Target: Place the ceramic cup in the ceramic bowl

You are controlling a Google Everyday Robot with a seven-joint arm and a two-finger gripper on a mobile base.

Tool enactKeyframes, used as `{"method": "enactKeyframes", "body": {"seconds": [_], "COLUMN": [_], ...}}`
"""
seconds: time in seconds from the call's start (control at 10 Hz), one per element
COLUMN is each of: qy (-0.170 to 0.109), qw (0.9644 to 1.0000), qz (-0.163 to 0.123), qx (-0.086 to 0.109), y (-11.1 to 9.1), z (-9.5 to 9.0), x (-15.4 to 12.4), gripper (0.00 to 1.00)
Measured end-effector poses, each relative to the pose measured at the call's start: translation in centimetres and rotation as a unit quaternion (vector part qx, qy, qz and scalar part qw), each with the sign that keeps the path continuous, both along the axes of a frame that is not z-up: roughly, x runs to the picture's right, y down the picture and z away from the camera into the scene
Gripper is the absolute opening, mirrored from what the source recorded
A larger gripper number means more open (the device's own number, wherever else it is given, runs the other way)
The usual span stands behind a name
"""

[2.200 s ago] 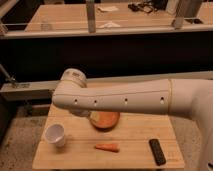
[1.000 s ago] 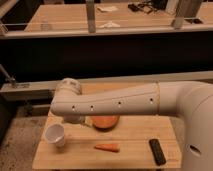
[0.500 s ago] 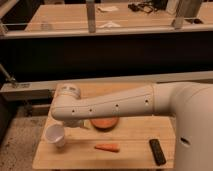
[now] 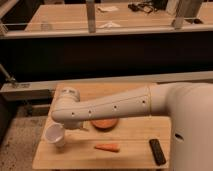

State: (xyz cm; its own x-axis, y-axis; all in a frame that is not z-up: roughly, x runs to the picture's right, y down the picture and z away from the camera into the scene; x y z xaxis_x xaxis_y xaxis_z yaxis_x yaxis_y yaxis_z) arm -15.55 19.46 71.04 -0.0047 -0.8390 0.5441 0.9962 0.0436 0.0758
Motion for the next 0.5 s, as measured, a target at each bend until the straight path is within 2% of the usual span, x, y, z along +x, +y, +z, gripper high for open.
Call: {"method": "enactKeyframes", "body": {"seconds": [0.5], "qy": [-0.012], "qw": [0.9996], "qz": [-0.024], "qx": [-0.012], "y": [0.99], "z": [0.56], "x": [-0.88], "gripper": [0.73]}}
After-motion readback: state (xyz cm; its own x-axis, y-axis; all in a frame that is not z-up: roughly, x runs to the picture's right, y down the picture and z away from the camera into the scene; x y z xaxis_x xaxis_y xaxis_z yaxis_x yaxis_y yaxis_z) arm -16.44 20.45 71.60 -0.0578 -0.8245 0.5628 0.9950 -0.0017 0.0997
